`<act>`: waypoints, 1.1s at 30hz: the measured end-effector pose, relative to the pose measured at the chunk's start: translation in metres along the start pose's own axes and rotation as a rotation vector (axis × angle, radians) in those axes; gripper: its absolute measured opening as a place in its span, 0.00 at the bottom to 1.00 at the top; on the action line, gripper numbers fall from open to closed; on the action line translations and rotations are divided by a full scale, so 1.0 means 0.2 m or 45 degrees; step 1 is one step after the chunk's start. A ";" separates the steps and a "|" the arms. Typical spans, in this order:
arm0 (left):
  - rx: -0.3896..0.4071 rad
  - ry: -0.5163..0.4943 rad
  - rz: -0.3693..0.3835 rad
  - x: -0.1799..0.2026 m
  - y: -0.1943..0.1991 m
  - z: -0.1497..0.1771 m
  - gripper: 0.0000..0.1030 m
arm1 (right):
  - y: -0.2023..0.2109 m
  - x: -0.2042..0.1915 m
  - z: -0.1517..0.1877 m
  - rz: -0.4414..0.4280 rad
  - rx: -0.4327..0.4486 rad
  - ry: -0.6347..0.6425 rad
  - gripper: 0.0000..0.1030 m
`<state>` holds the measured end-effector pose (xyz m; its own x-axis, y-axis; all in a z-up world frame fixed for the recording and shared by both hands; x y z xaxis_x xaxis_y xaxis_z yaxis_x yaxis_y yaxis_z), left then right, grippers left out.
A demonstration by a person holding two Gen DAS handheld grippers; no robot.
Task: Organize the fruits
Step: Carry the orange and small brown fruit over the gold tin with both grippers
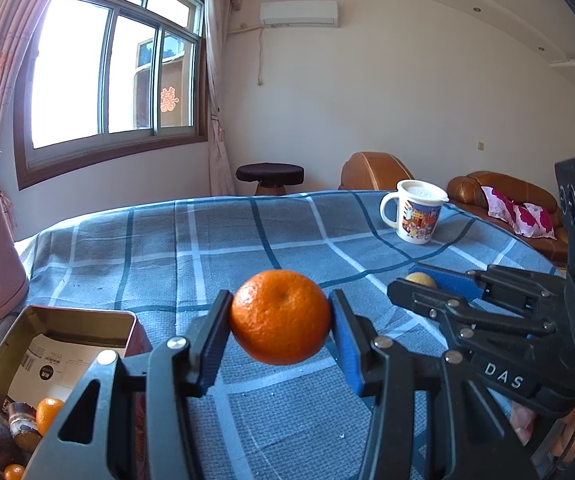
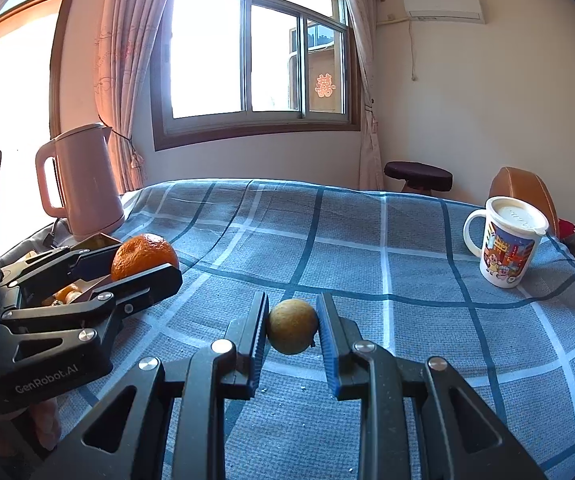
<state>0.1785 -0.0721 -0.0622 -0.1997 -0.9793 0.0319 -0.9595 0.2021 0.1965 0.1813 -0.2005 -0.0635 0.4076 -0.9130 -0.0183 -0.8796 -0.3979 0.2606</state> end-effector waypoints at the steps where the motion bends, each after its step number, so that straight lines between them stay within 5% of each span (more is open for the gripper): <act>1: 0.000 0.001 0.001 0.00 0.01 0.00 0.49 | 0.00 -0.01 0.00 -0.004 -0.001 0.000 0.26; 33: 0.085 -0.034 -0.039 -0.12 0.36 0.01 0.49 | 0.08 -0.33 0.02 -0.141 0.007 0.034 0.26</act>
<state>0.1141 -0.0351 -0.0517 -0.1745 -0.9847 0.0004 -0.9762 0.1730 0.1309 0.1381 -0.1465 -0.0627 0.5084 -0.8608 -0.0212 -0.8302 -0.4966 0.2531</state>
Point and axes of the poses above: each gripper's, at about its wrist camera, not at the fingertips, and y roughly against the way its jaws point, x to its right, z to its underside, the point moved 8 cm from there along -y, roughly the way its jaws point, and after that the axes turned 13 degrees about x, right-handed, at the moved point
